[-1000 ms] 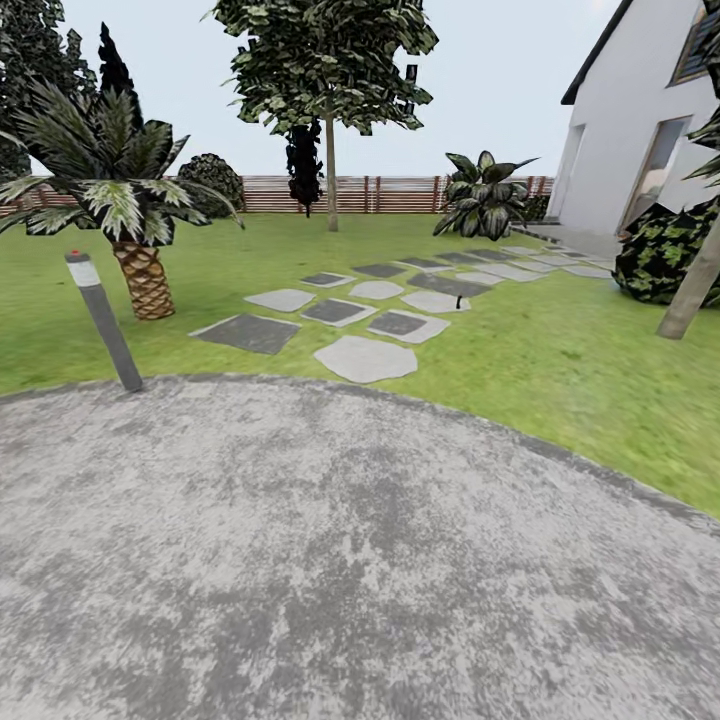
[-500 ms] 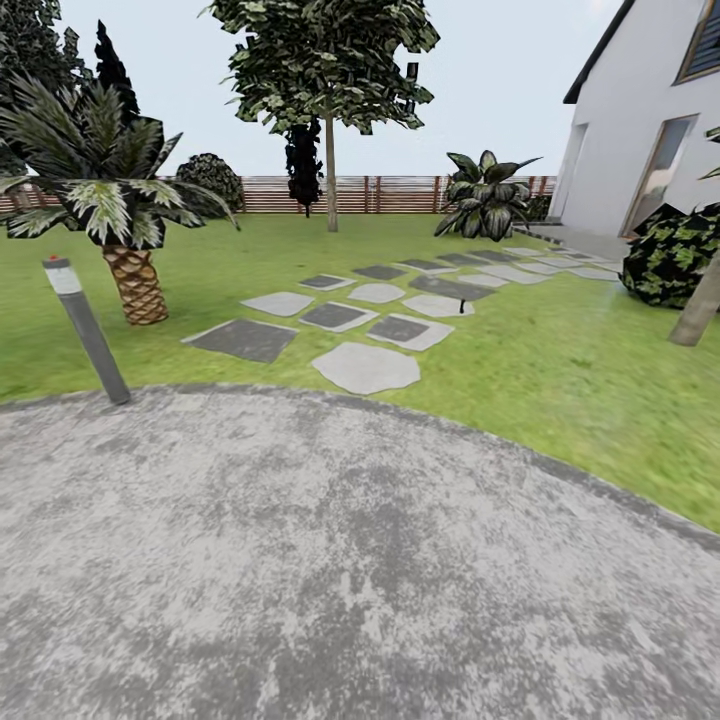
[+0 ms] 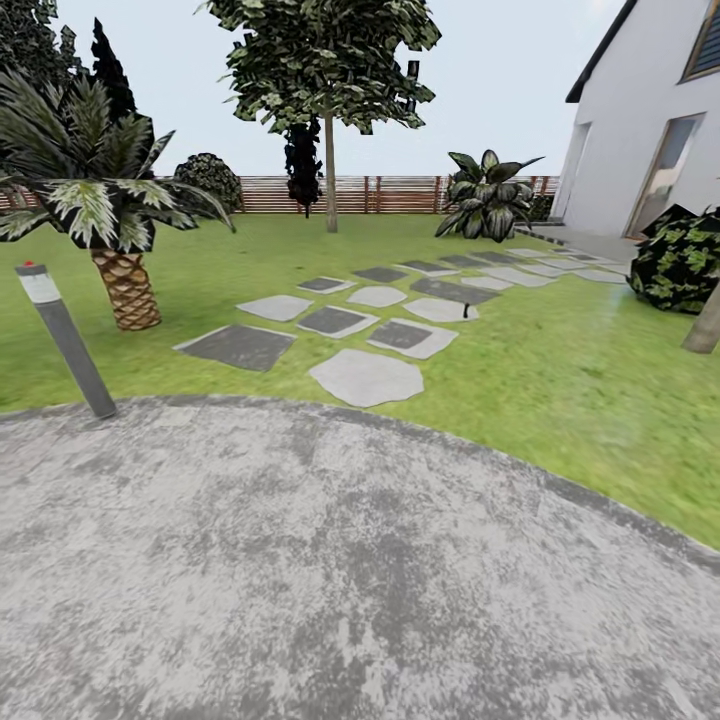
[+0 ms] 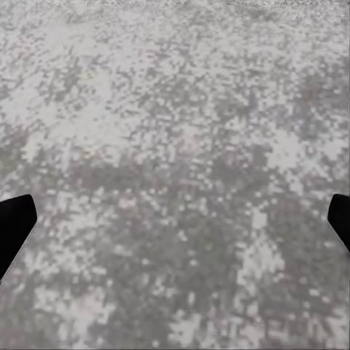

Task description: In the garden, pick up the pesticide atomizer on the floor and spray pesticide onto both trees until each tree trunk is fully covered.

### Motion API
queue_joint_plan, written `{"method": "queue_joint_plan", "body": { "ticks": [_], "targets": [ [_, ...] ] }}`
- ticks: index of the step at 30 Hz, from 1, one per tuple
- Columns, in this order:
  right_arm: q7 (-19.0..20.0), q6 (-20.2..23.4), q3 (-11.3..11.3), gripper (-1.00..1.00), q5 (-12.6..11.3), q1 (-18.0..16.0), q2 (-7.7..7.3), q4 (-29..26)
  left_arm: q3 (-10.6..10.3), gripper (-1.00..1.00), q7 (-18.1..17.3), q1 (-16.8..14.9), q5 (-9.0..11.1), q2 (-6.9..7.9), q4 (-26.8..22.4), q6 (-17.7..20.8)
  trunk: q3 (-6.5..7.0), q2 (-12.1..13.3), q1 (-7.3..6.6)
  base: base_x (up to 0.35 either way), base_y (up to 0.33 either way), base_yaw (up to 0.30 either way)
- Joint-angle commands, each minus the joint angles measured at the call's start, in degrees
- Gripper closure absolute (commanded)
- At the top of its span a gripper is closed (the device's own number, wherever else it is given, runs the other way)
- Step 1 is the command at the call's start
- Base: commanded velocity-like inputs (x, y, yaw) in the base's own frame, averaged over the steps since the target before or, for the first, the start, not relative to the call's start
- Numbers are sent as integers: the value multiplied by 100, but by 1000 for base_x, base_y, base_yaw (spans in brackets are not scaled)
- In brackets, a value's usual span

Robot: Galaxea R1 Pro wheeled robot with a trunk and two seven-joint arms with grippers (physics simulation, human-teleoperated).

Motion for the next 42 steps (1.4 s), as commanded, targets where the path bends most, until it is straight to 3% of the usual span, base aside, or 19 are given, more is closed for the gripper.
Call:
{"method": "queue_joint_plan", "body": {
  "ticks": [1, 42],
  "targets": [
    [0, 0, 0, -100, 0, 0, 1, 0, 0, -100, 0, 0, 0, 0, 0, -1, 0, 0, 0, 340, 0, 0],
    [0, 0, 0, -100, 0, 0, -1, -1, 0, -100, 0, 0, 1, 0, 0, -3, 0, 0, 0, 340, 0, 0]
  ]
}}
